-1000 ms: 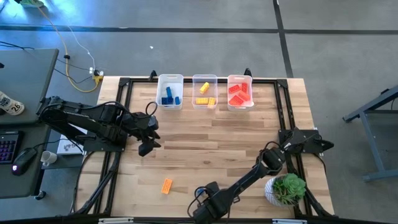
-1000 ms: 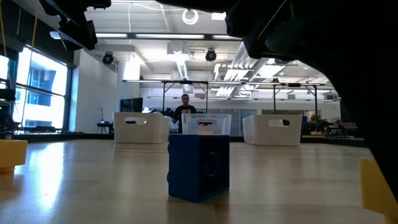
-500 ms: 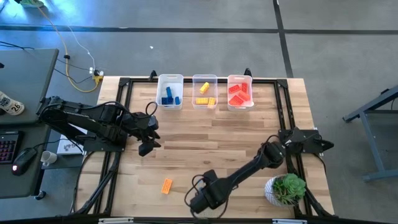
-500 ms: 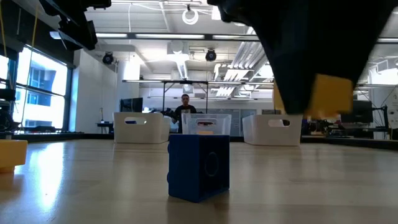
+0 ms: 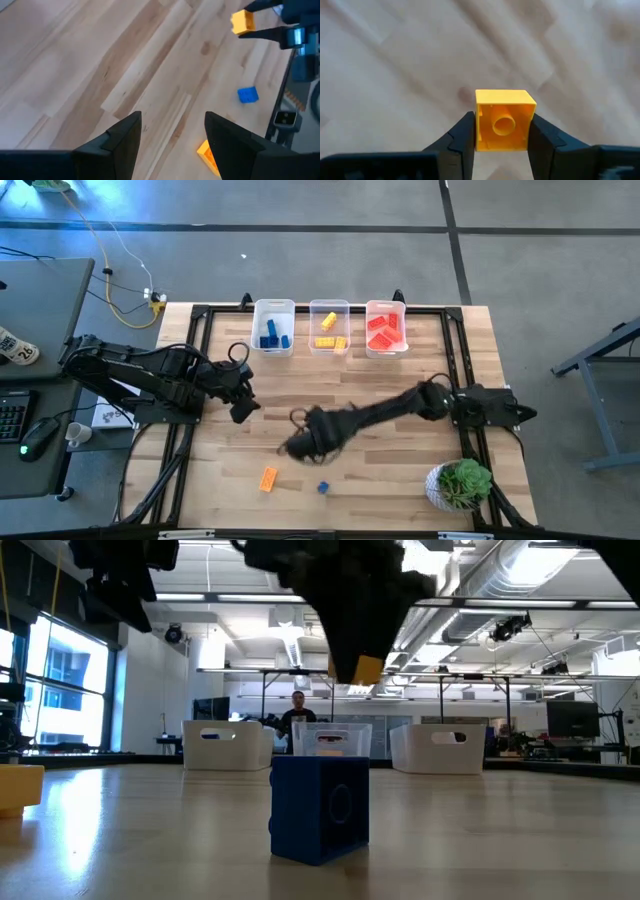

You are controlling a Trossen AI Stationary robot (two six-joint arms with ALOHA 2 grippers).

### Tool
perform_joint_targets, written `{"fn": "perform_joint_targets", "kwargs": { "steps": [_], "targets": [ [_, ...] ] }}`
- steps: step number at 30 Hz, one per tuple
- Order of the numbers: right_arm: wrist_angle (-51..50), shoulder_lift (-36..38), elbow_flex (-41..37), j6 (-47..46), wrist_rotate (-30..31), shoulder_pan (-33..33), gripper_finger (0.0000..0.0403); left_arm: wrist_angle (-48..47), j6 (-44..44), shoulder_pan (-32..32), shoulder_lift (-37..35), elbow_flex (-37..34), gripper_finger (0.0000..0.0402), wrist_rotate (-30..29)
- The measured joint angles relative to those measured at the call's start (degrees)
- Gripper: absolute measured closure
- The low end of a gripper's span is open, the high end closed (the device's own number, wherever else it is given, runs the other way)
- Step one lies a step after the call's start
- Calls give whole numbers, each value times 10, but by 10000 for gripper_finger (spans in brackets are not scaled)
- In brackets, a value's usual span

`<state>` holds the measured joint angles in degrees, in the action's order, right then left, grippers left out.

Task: Sort & place blocks by color
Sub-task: Put the yellow game piece into the transparent bin

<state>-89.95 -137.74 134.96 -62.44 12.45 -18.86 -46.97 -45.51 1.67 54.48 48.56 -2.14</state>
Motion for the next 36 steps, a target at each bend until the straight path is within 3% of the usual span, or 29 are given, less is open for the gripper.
{"fn": "perform_joint_targets", "kwargs": {
  "steps": [13, 24, 36],
  "targets": [
    [-1, 15, 0, 315, 69, 136, 293, -64, -134, 23, 0, 0, 198, -47],
    [21, 31, 0, 448, 91, 242, 291, -94, -283, 110, 7, 0, 198, -104],
    [73, 36, 0, 562, 41, 348, 289, -90, -426, 200, 94, 0, 198, -120]
  ]
}}
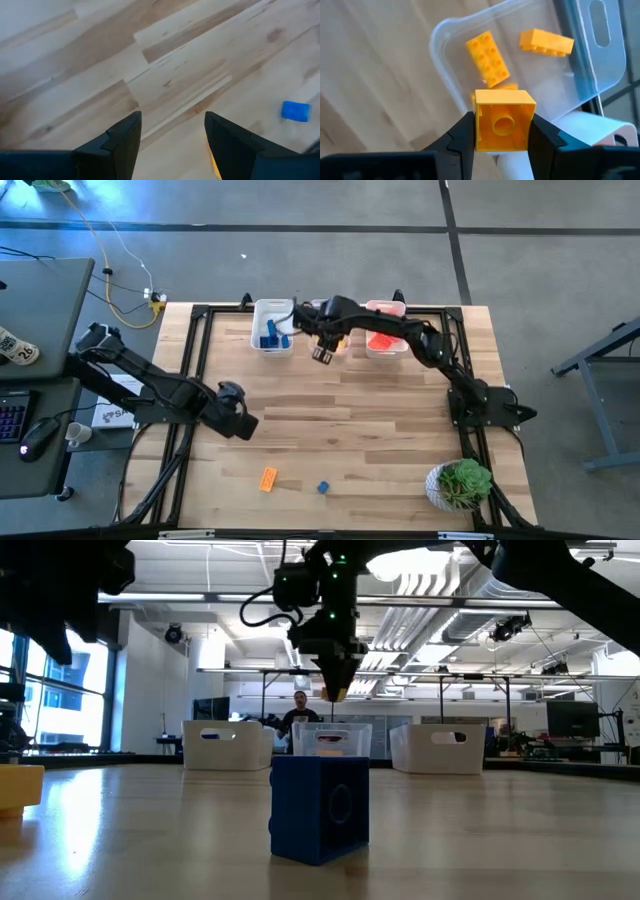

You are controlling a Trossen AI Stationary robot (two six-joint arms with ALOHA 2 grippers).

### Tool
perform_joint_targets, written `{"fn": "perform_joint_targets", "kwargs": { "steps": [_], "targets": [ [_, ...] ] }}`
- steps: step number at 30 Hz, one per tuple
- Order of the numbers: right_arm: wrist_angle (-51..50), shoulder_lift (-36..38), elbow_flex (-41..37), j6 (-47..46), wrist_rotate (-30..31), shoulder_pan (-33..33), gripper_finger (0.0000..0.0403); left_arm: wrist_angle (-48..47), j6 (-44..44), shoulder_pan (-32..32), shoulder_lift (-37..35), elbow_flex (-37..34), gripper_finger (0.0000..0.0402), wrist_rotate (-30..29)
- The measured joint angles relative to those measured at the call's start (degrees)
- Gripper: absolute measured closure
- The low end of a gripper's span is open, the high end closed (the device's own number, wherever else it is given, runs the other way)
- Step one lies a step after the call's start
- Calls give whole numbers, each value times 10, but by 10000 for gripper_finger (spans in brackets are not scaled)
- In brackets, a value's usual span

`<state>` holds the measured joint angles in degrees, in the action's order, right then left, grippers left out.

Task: Sort & place blocks by color
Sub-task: Put the yellow game piece into the transparent bin

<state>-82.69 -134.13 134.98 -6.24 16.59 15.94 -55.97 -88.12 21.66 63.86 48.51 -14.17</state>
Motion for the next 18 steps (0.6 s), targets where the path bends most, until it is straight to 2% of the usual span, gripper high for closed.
{"fn": "perform_joint_targets", "kwargs": {
  "steps": [7, 14, 18],
  "targets": [
    [49, 0, 0, 18, -65, 59, 289, 11, -77, 34, 59, 0, 198, 1],
    [84, 0, 0, 37, -150, 101, 289, 77, -134, 52, 102, 0, 198, 7],
    [86, 0, -1, 37, -175, 117, 289, 128, -160, 62, 127, 1, 198, 7]
  ]
}}
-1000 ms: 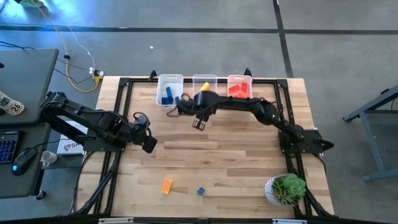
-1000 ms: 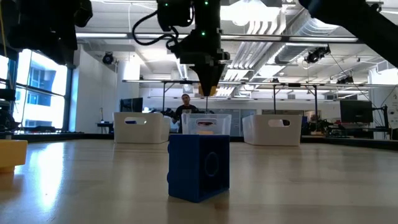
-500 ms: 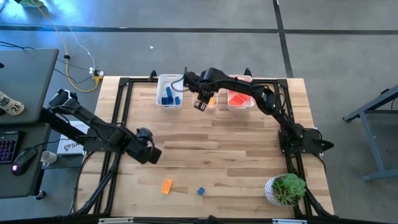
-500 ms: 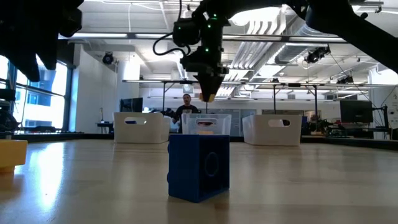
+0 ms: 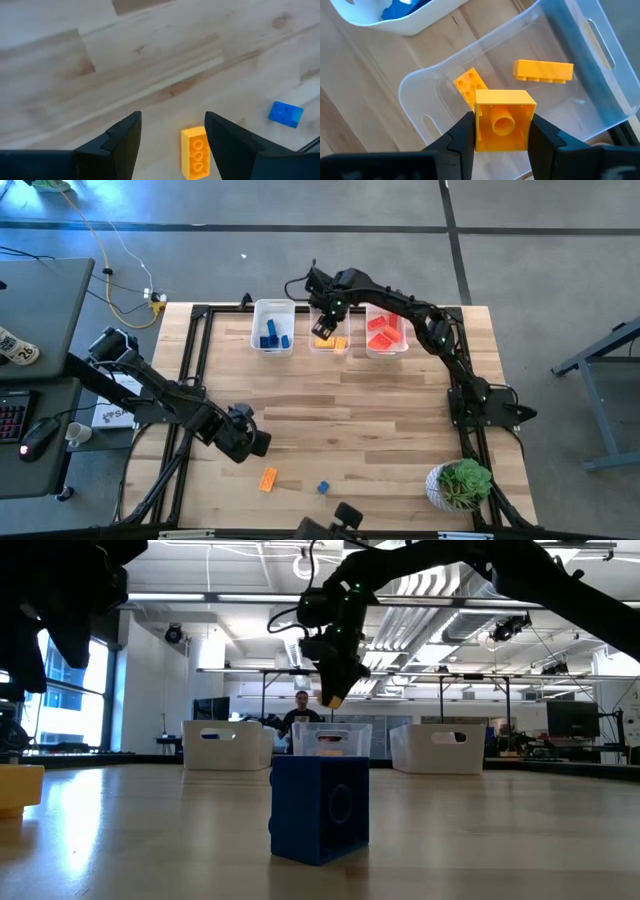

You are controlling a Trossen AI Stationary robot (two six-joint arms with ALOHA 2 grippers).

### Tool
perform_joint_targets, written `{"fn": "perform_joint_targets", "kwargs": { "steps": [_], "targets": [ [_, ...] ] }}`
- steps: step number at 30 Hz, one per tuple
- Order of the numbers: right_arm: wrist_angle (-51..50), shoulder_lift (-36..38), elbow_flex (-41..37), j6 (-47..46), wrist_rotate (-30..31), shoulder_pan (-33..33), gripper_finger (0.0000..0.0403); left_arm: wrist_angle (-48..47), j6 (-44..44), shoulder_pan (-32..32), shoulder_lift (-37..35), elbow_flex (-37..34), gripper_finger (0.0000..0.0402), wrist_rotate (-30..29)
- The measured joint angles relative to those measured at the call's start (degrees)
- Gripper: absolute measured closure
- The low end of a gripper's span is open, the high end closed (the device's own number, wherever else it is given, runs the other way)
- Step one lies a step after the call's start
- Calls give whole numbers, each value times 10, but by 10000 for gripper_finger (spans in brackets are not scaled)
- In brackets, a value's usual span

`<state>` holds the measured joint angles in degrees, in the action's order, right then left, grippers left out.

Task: Sort & place blocks by color
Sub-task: Put the yellow game piece into the transparent bin

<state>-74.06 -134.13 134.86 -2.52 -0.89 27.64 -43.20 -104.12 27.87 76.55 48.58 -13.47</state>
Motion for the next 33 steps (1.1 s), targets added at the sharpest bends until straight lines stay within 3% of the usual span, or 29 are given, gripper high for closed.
{"fn": "perform_joint_targets", "kwargs": {
  "steps": [6, 11, 18, 33],
  "targets": [
    [0, 0, 0, 3, -9, 10, 286, 84, -39, 17, 49, 0, 198, 0],
    [8, 0, 0, 25, -6, 8, 252, 139, -56, 28, 96, 11, 198, 16],
    [26, -1, 0, 30, -4, 6, 200, 130, -67, 34, 166, 66, 198, 45],
    [15, -1, -1, 27, -11, 6, 194, 48, -67, 34, 269, 164, 198, 69]
  ]
}}
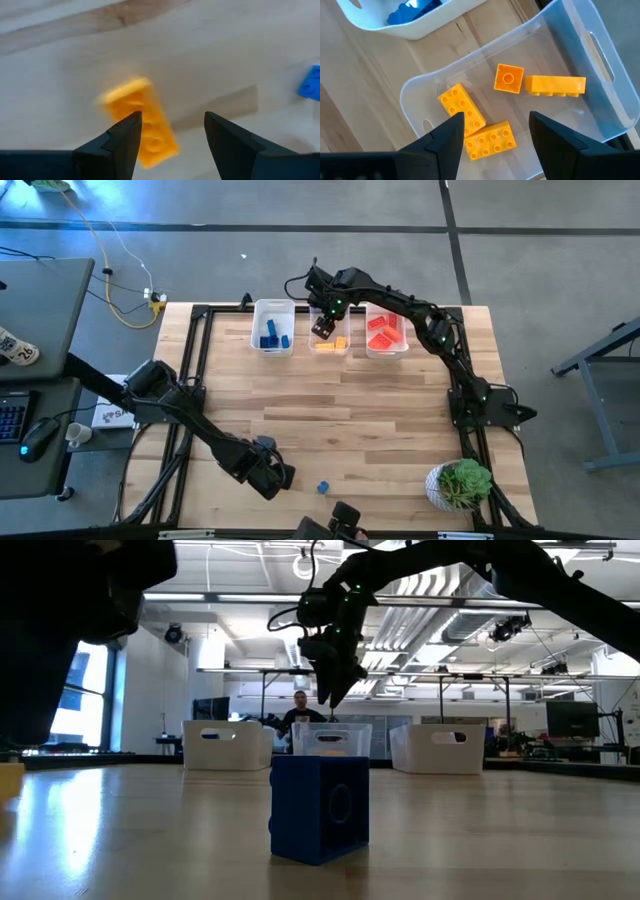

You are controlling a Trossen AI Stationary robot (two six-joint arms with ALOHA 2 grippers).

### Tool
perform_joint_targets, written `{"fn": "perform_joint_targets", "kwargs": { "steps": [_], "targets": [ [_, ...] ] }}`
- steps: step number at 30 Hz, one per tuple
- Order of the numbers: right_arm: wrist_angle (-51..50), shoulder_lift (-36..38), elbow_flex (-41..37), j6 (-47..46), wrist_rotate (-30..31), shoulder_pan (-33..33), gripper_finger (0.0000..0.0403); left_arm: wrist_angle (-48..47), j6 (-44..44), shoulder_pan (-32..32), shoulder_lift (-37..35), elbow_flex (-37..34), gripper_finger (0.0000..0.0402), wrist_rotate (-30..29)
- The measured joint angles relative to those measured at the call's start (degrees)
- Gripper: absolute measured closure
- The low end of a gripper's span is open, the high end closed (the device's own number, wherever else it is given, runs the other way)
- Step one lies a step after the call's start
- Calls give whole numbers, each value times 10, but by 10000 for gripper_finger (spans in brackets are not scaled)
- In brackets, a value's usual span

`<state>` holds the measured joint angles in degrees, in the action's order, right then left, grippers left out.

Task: Sort & place blocks by color
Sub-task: Put the yellow game piece into the transparent bin

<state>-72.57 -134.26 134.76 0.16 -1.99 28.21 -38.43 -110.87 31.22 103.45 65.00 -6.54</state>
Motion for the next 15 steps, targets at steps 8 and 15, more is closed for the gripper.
{"fn": "perform_joint_targets", "kwargs": {
  "steps": [8, 15],
  "targets": [
    [-6, 0, 0, -1, -1, -1, 194, -82, 16, 0, 28, 44, 198, -2],
    [-1, 0, 0, -1, -2, -1, 194, -138, 41, 0, 23, 77, 198, -44]
  ]
}}
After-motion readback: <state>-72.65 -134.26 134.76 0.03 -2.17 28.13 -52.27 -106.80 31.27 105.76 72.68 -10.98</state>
